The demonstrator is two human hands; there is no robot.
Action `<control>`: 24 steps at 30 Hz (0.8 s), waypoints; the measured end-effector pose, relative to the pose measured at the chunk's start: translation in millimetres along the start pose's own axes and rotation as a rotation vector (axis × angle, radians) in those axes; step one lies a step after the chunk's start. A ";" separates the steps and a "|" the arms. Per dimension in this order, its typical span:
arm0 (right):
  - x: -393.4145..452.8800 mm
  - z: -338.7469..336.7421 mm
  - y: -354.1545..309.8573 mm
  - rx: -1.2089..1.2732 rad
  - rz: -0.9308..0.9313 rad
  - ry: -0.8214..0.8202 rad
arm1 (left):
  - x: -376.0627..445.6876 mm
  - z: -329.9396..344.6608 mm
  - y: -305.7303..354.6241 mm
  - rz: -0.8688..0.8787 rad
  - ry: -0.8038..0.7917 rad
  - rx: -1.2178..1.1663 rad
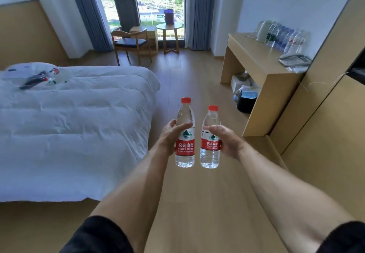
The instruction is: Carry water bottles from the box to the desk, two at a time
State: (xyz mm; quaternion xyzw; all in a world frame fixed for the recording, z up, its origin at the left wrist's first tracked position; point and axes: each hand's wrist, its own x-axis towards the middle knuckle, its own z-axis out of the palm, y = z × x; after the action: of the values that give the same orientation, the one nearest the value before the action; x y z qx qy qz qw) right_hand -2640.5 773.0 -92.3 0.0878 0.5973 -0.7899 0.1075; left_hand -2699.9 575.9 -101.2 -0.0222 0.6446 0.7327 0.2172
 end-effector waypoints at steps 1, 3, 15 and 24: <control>16.3 -2.6 -8.9 -0.003 0.000 -0.005 | 17.0 -0.1 6.6 -0.001 0.001 -0.001; 46.1 -8.0 -24.3 -0.005 -0.005 -0.020 | 49.1 -0.7 16.6 -0.004 0.005 -0.004; 230.4 -54.2 -78.4 -0.015 -0.039 0.108 | 267.5 -0.4 71.2 -0.021 -0.123 -0.001; 396.4 -86.6 -134.1 0.033 -0.033 0.285 | 452.0 -5.3 144.7 -0.064 -0.254 0.007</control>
State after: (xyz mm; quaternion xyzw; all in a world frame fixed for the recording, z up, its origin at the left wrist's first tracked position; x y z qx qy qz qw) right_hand -3057.5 866.0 -97.6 0.1908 0.5948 -0.7808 0.0072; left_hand -3160.3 691.0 -108.0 0.0511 0.6135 0.7199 0.3206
